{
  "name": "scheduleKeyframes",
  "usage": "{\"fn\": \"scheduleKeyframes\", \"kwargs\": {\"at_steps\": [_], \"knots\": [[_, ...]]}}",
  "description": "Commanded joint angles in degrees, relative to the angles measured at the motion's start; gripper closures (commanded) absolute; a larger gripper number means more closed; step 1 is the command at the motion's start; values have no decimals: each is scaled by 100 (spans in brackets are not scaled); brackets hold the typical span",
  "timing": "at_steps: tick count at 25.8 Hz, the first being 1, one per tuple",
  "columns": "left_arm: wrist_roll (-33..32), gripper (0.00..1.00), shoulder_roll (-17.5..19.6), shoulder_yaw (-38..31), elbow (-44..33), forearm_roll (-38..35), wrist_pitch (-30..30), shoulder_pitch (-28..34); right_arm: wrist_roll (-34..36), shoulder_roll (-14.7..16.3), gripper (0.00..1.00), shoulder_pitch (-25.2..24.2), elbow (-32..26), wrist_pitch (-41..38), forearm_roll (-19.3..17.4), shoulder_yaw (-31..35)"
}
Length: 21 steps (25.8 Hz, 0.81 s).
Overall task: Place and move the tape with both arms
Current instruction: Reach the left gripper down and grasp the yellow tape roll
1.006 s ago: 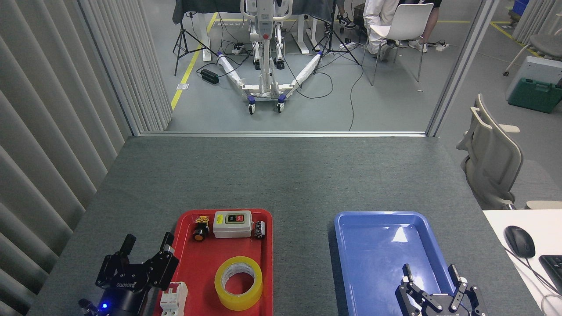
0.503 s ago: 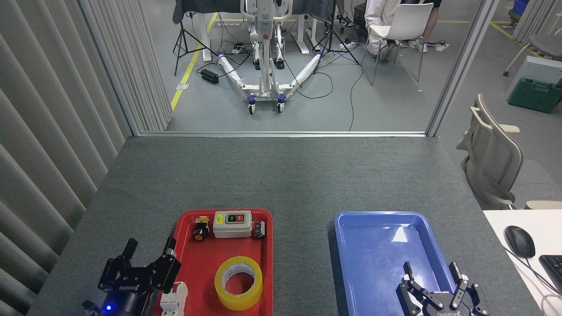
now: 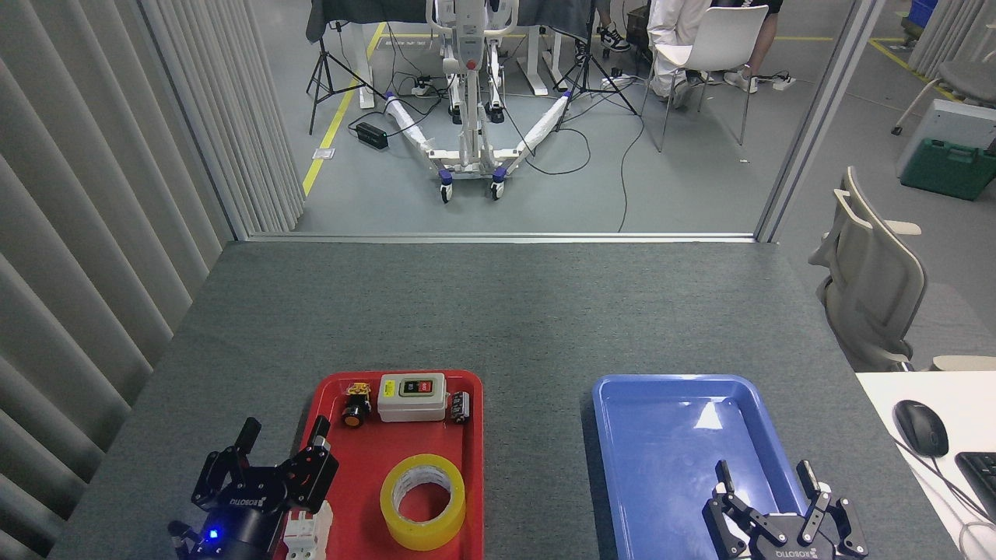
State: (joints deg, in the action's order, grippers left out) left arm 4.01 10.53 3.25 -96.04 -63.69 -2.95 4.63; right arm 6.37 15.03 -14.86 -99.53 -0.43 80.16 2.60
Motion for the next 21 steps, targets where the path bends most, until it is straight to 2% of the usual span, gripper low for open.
{"fn": "scheduleKeyframes", "kwargs": {"at_steps": [1, 3, 5, 9, 11, 13, 15, 18, 21], "knots": [[-744, 0, 89, 9, -55, -3, -56, -165, 5, 18, 0, 1, -14, -1, -18, -5], [-1526, 0, 107, 9, -178, -3, -232, -296, -30, 18, 0, -8, 39, 8, -61, -5], [-2581, 0, 107, 9, -222, 6, -513, -543, -30, -18, 0, -43, 39, -1, -70, -5], [-5551, 0, 107, 193, -73, 15, -663, -1272, 181, 44, 0, -34, 39, 17, -70, -5], [-6668, 0, 107, 343, 41, 15, -663, -1580, 313, 62, 0, -34, 39, 17, -70, -5], [-7503, 0, 133, 483, 191, 15, -654, -1817, 339, 70, 0, -34, 48, 17, -70, -14], [-7907, 0, 125, 519, 349, 15, -645, -1958, 339, 62, 0, -34, 57, 17, -70, -23], [-7978, 0, 63, 729, 507, -11, -637, -2151, 348, 53, 0, -25, 109, 8, -70, -23], [-8013, 0, 45, 1221, 1175, -3, -637, -2599, 409, 44, 0, -8, 171, -10, -88, -14]]}}
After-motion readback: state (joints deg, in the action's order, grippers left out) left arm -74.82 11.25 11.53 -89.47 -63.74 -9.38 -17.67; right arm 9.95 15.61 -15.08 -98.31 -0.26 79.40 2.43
